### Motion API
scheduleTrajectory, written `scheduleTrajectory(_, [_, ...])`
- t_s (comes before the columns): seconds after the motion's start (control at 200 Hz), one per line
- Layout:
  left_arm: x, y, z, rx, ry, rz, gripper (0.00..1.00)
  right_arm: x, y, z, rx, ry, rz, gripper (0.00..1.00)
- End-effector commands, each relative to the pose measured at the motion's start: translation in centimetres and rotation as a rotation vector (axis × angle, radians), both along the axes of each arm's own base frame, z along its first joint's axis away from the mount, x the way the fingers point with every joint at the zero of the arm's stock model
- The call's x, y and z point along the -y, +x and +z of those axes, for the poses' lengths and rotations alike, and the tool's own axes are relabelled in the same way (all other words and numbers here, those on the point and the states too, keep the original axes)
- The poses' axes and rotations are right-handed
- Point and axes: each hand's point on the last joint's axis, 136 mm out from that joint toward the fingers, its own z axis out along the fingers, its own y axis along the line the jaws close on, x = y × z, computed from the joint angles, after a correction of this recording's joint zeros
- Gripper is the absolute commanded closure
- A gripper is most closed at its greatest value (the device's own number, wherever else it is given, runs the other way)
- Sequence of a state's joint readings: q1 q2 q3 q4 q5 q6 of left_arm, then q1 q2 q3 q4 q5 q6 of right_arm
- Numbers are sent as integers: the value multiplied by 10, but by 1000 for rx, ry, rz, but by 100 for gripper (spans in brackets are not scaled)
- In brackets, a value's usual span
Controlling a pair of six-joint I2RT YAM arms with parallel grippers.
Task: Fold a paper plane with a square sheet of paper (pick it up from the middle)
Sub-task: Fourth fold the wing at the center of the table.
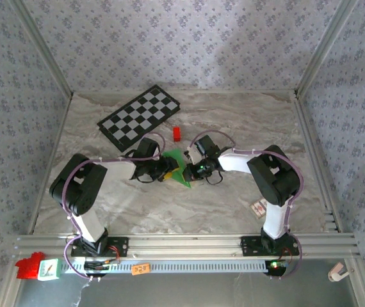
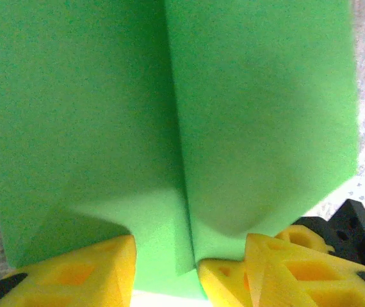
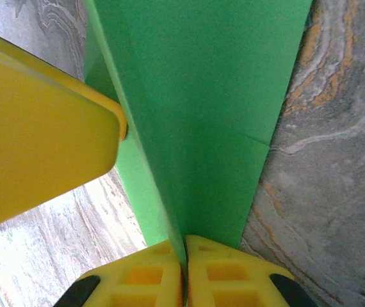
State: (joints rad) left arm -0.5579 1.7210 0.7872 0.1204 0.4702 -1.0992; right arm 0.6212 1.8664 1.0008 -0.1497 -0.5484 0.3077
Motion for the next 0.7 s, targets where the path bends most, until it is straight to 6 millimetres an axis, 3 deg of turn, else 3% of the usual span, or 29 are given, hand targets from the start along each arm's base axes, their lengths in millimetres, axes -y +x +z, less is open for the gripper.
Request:
scheduleTrajectory(0.0, [-3, -1, -8, -28, 57, 2, 51, 5, -6, -12, -57, -31, -13, 89])
scheduleTrajectory(0.395, [-20, -19, -38, -187, 212, 27, 49, 7, -5, -11, -61, -33, -22, 86])
scheduleTrajectory(0.695, [-32, -34, -60, -292, 303, 61, 49, 6, 1, 25, 10, 29, -31, 74])
